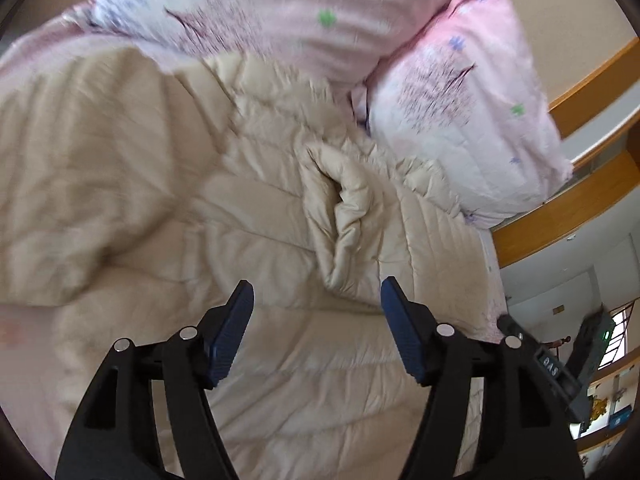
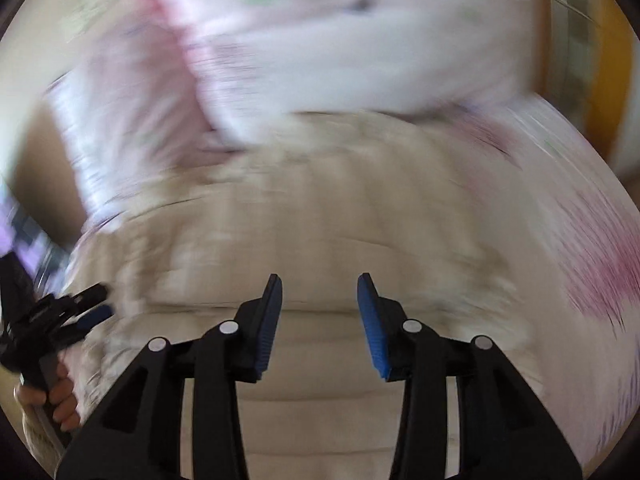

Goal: Fold large clothes

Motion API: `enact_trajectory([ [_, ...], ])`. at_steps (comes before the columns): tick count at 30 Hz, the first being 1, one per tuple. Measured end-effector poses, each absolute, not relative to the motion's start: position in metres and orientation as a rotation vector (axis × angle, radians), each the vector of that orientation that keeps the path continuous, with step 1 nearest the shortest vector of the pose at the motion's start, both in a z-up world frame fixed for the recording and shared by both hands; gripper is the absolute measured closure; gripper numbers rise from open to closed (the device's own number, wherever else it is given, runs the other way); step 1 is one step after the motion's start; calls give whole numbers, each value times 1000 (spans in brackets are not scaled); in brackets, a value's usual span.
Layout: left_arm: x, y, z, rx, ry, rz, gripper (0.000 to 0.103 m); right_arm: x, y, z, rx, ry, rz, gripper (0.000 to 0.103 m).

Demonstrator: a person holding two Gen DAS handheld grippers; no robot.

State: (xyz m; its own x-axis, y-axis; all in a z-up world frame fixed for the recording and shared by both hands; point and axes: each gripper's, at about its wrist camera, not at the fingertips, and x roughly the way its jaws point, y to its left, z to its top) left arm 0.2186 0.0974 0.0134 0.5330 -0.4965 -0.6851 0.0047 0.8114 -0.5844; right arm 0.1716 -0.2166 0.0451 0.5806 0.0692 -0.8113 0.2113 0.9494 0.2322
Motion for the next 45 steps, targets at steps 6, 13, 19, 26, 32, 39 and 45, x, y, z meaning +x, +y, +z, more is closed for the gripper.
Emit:
enact_trajectory([
  [6,176,165,28,-579,868,-210,37,233,-115,29,152,989,142,72],
  [13,133,257,17,-706,840,-43,37,280,-48,-14,80,1077,186,73],
  [19,109,307,2,-841,815,60,37,279,-37,-28,84,1136,193,59],
  [26,106,346,-21,-1031,771,149,37,249,-69,9,212,1086,245,40],
  [32,104,373,-39,-1180,724,207,46,229,-88,19,239,1093,277,39],
  [39,97,401,-35,-1247,642,298,51,213,-106,24,236,1083,265,37],
  [45,102,412,-39,-1265,636,301,87,207,-123,19,253,1091,238,37],
])
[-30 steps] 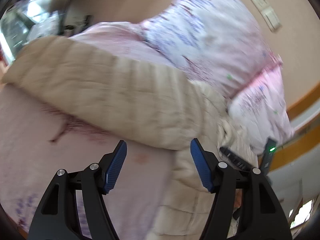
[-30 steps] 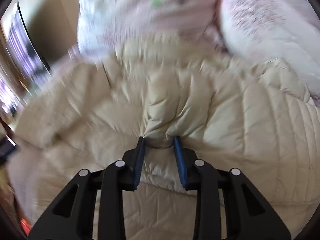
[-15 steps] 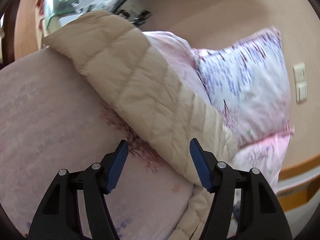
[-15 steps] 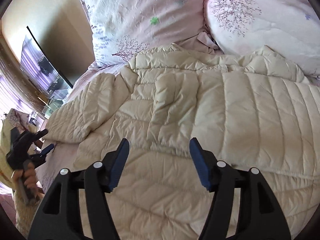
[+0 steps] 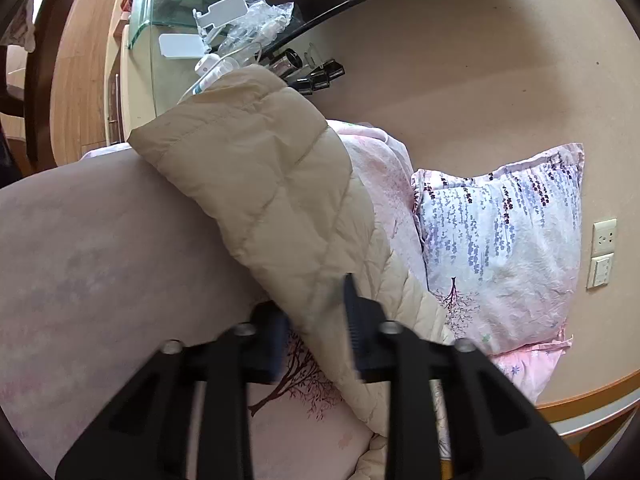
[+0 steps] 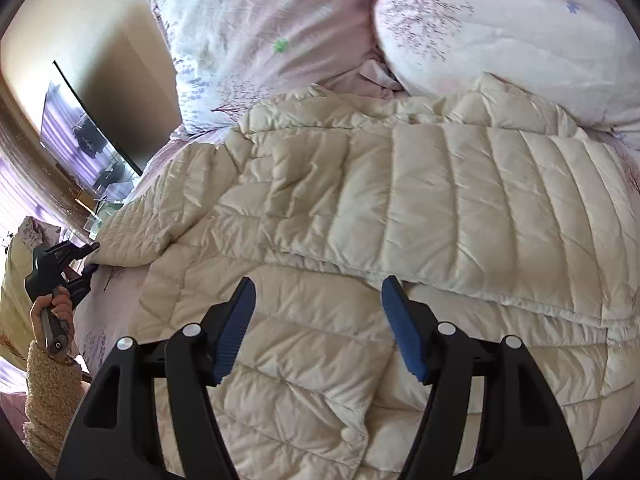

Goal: Fold large clothes

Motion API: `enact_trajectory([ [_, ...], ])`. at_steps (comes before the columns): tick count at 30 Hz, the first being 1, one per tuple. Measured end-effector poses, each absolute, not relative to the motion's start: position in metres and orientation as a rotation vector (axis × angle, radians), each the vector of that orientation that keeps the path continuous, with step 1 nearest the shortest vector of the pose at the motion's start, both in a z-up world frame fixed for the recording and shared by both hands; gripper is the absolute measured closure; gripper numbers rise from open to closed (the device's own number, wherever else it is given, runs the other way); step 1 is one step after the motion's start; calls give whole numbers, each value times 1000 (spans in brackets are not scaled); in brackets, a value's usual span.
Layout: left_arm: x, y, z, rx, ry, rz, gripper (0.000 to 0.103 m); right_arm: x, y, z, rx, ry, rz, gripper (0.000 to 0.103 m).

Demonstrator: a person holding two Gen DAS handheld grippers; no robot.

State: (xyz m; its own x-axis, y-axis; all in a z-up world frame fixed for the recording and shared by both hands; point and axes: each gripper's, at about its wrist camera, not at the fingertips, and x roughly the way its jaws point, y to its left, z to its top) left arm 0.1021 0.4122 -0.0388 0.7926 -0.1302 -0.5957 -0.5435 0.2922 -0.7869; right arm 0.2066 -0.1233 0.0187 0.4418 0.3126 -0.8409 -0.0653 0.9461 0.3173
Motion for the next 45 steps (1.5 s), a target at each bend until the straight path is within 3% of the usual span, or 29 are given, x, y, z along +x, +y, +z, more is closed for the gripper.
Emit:
enact_trajectory([
  [2,102,412,-34,-1248,623,299,96,204,-129,18,260,1090,230,37],
  [11,126,368,50,-1079,533,145,98,185,-160,34,258,1022,198,37],
  [21,174,205,124,-824,555,-257,98,167,-195,36,283,995,146,37],
  [27,191,99,112,-692,647,-431,98,159,-214,30,309,997,101,37],
  [36,220,-3,32,-570,943,-541,96,153,-239,21,340,1005,30,37],
  [37,221,-7,28,-556,961,-548,87,153,-239,21,336,1005,24,37],
  [38,222,-12,23,-536,993,-563,62,153,-239,21,332,1005,21,37],
  [40,217,-13,18,-530,1021,-586,29,154,-237,22,311,999,17,37],
  [45,193,28,40,-552,909,-681,20,159,-218,35,247,951,63,37],
])
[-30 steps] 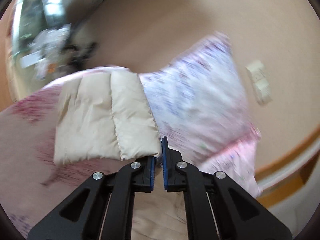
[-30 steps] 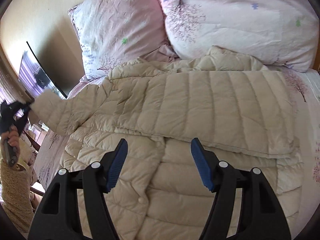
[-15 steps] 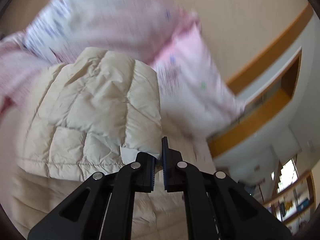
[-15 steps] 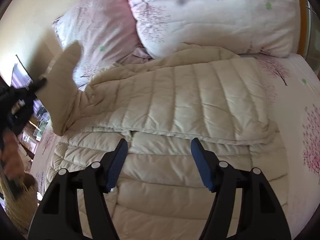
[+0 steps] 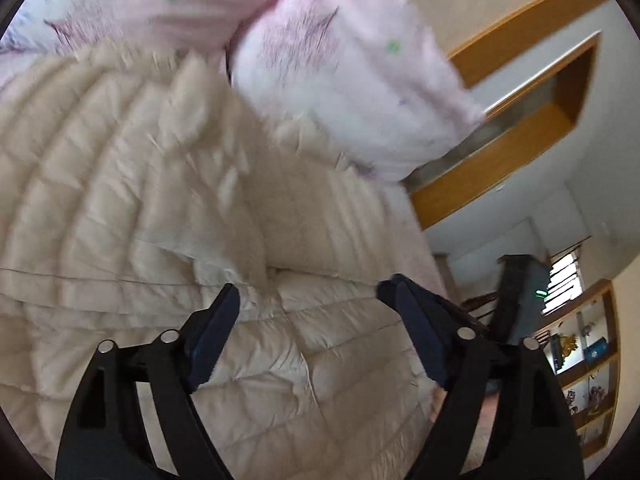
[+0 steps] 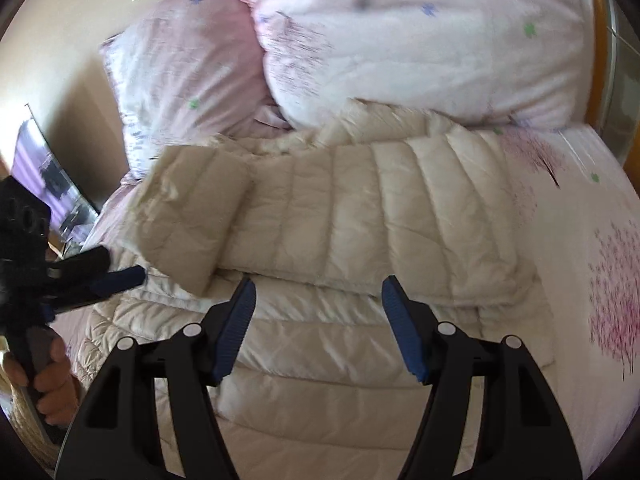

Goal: Fold large clothes

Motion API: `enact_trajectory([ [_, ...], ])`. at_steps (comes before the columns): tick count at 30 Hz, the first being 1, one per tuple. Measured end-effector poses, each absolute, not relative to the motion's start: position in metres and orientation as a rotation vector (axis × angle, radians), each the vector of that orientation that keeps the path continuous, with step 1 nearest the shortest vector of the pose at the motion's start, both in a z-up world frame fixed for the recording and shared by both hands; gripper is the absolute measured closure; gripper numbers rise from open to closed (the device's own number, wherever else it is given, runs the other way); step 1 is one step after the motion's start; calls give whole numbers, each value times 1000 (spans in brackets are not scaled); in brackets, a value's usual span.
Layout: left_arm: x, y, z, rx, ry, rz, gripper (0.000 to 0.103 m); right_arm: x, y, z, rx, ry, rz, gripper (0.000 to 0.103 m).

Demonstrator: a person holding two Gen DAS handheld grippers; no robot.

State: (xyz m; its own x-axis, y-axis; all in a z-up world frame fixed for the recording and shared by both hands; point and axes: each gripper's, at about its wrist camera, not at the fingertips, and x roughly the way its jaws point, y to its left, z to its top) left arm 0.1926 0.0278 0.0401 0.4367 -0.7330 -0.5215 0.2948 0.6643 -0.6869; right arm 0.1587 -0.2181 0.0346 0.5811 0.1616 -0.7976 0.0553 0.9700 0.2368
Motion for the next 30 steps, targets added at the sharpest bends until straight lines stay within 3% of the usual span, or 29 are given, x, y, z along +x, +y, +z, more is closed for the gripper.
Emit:
enact_trajectory([
  [8,206,139,20,-678,862,-386,20,180,-117,53,0,851,280,37],
  [16,218,148,-12,-693,940,-297,20,197,-29,31,-333,812,219,41],
  [17,217,149,-13,-686,943,-294,20,203,-29,26,-337,821,180,59],
  [18,217,148,-13,-680,944,-293,20,208,-33,24,-319,833,160,87],
  [19,216,148,-14,-674,943,-293,20,213,-40,23,-273,850,145,94],
  [26,206,144,-7,-609,912,-298,20,194,-140,50,148,772,43,97],
  [28,204,142,-4,-585,902,-297,20,187,-174,38,284,838,29,92],
  [30,199,138,0,-546,882,-289,20,179,-196,24,387,902,30,76],
])
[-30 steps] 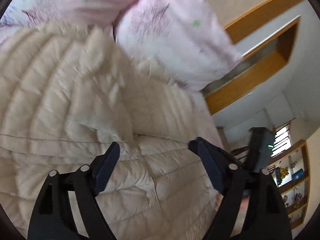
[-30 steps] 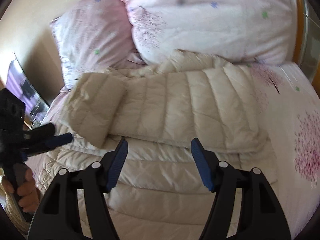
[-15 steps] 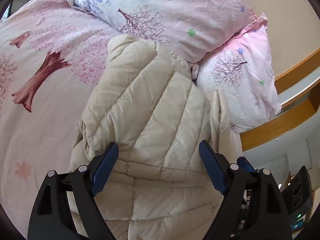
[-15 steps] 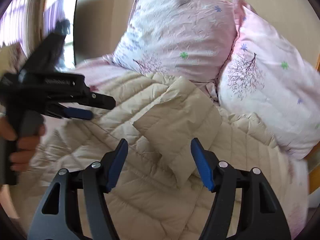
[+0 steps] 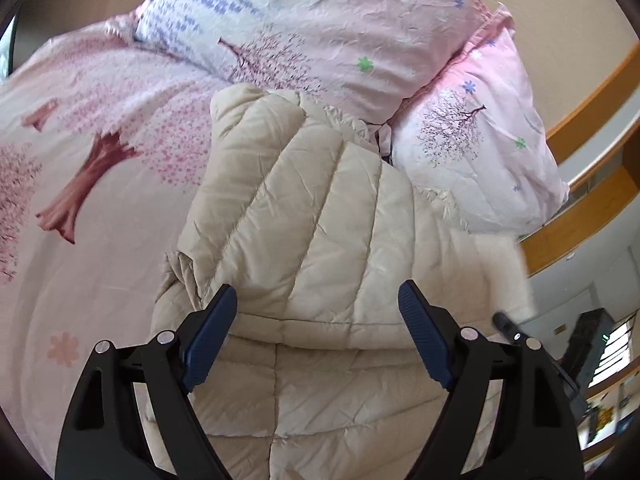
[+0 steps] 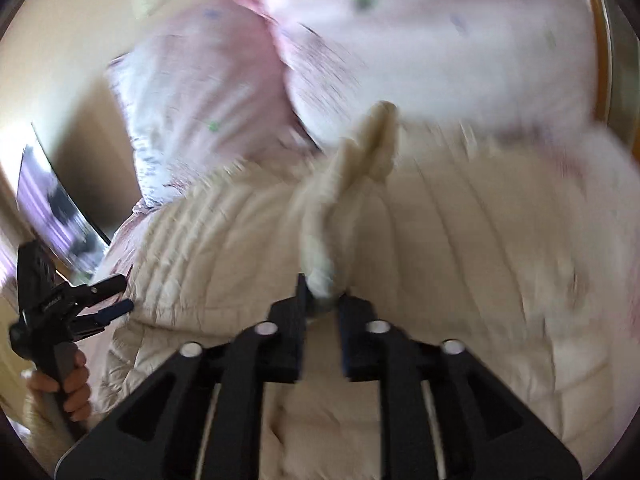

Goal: Fold large clothes

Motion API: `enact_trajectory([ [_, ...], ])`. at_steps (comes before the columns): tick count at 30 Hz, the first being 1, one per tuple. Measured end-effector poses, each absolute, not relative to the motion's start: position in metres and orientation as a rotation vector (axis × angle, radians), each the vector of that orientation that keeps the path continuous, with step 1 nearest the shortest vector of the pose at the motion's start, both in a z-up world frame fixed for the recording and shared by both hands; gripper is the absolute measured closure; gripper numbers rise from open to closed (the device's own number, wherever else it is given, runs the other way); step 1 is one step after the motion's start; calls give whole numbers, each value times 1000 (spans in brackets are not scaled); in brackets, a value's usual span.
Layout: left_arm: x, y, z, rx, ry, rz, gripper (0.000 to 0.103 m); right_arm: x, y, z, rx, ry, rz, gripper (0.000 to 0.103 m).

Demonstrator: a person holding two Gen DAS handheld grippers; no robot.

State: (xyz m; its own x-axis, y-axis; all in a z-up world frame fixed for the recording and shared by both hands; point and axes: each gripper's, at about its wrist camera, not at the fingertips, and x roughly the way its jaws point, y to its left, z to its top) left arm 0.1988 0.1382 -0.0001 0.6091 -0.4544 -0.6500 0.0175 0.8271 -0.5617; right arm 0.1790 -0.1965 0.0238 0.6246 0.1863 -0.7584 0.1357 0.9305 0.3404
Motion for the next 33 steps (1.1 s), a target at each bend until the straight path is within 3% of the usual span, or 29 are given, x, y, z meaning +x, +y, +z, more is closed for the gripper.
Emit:
enact_trajectory([
  [2,192,135,5,-489,866,-275,16,172,-218,13,502,924,38,63],
  [6,173,131,14,-392,825,-267,10,169,-256,1,732,925,58,62],
  [11,148,134,17,-294,780,-241,7,182,-261,-10,778,964,76,62],
  [13,140,137,16,-274,788,-231,7,189,-253,-16,762,992,88,94],
  [14,135,142,15,-269,803,-230,7,191,-250,-17,757,994,94,98],
  [18,119,160,11,-272,855,-222,7,185,-252,-4,704,920,41,99],
  [22,101,175,5,-286,902,-241,7,188,-258,-18,672,1009,-28,97],
  [25,88,177,3,-277,915,-272,7,179,-259,-13,637,1024,-22,80],
  [27,79,179,3,-278,924,-314,7,168,-263,2,598,999,-10,48],
  [30,64,179,3,-266,929,-343,7,140,-276,23,561,974,36,34],
  [33,51,183,-3,-299,945,-383,7,99,-302,29,547,1004,33,31],
])
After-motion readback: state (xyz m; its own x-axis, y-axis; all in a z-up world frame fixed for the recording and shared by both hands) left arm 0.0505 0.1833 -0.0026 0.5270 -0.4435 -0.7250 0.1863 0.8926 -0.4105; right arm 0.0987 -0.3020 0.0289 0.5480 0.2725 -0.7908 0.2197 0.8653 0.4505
